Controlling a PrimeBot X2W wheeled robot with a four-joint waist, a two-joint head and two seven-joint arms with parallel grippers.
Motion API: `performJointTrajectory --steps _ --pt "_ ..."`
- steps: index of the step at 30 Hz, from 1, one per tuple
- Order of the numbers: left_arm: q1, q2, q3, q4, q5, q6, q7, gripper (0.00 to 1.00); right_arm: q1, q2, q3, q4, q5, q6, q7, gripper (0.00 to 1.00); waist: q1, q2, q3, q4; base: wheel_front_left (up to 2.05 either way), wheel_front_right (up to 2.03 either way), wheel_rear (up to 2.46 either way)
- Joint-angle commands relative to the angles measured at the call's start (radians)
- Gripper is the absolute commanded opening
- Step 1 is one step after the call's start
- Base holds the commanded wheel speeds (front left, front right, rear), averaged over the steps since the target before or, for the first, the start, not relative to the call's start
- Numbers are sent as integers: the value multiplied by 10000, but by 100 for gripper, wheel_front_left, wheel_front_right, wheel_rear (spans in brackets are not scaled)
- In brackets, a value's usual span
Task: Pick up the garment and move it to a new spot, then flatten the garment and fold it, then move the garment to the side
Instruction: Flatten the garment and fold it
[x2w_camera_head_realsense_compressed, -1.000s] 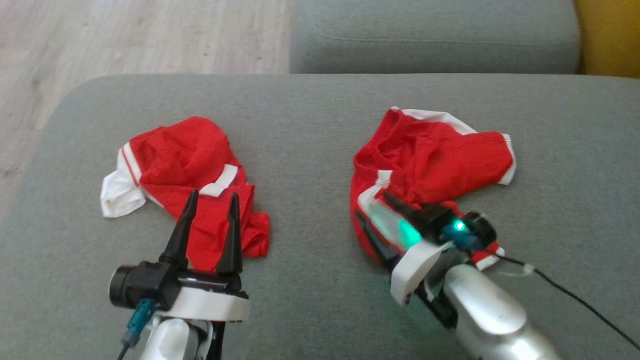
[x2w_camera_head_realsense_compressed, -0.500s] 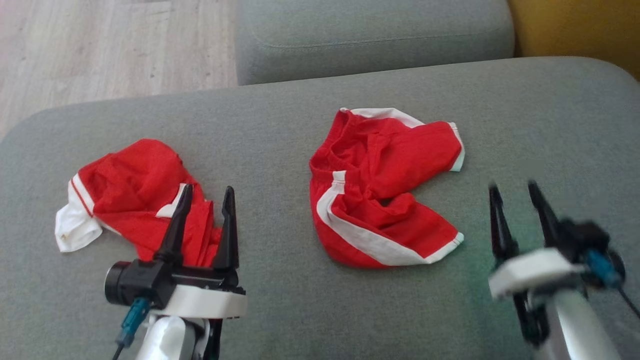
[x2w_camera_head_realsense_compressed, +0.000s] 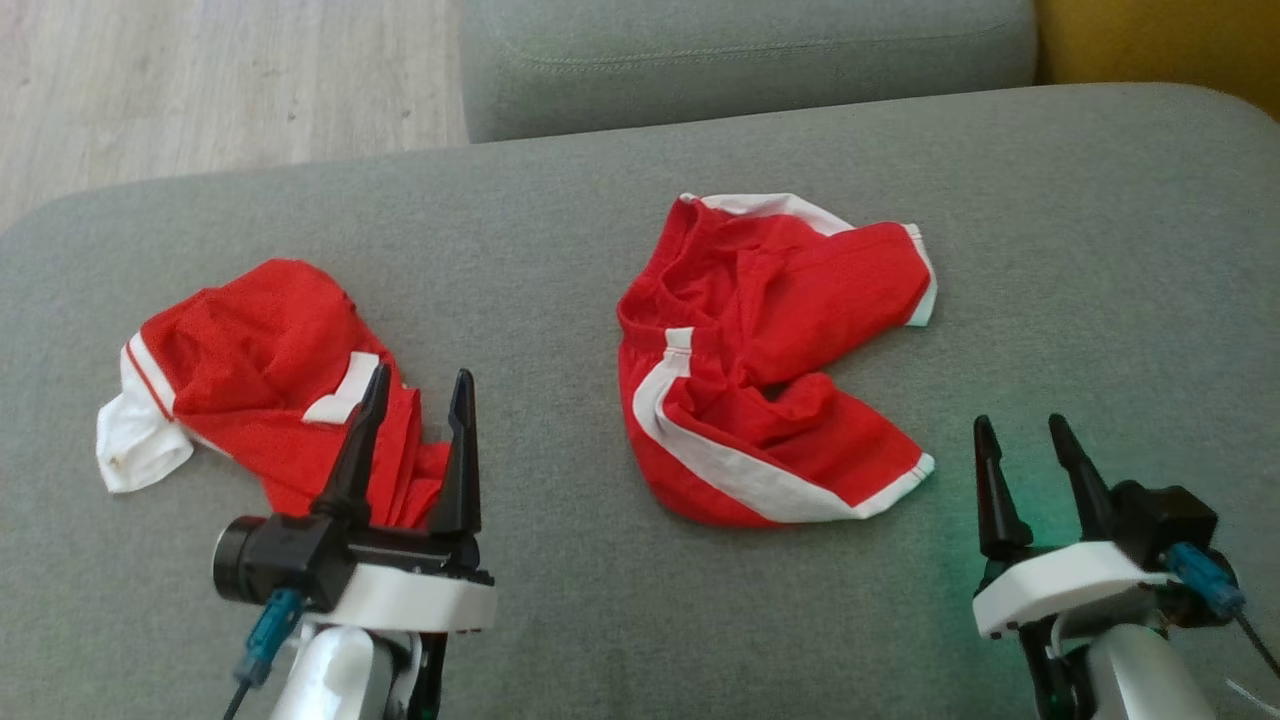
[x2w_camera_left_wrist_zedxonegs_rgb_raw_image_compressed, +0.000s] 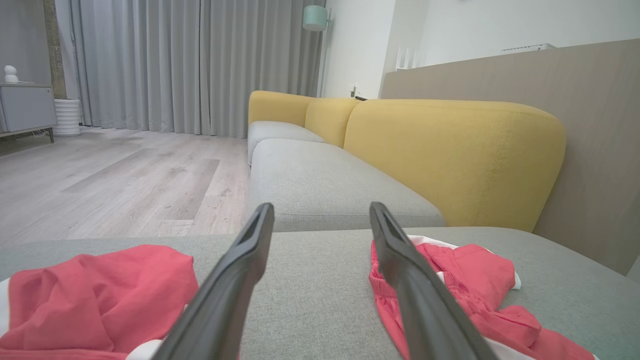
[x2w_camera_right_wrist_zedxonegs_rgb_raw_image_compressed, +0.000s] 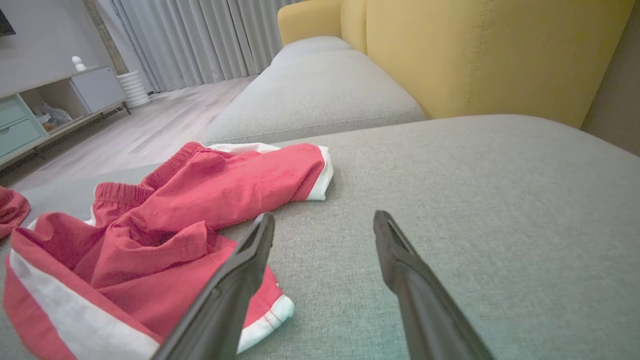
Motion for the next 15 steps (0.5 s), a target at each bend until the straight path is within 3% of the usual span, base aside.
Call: performJointTrajectory --steps 1,15 --pt "-543 23 273 -276 112 -42 -53 100 -428 -37 266 -163 69 -7 15 100 0 -1 65 80 0 0 0" --pt "-724 -12 206 -153 170 -129 -53 100 -1261 -36 791 1879 240 -7 1159 100 0 -1 403 702 0 0 0"
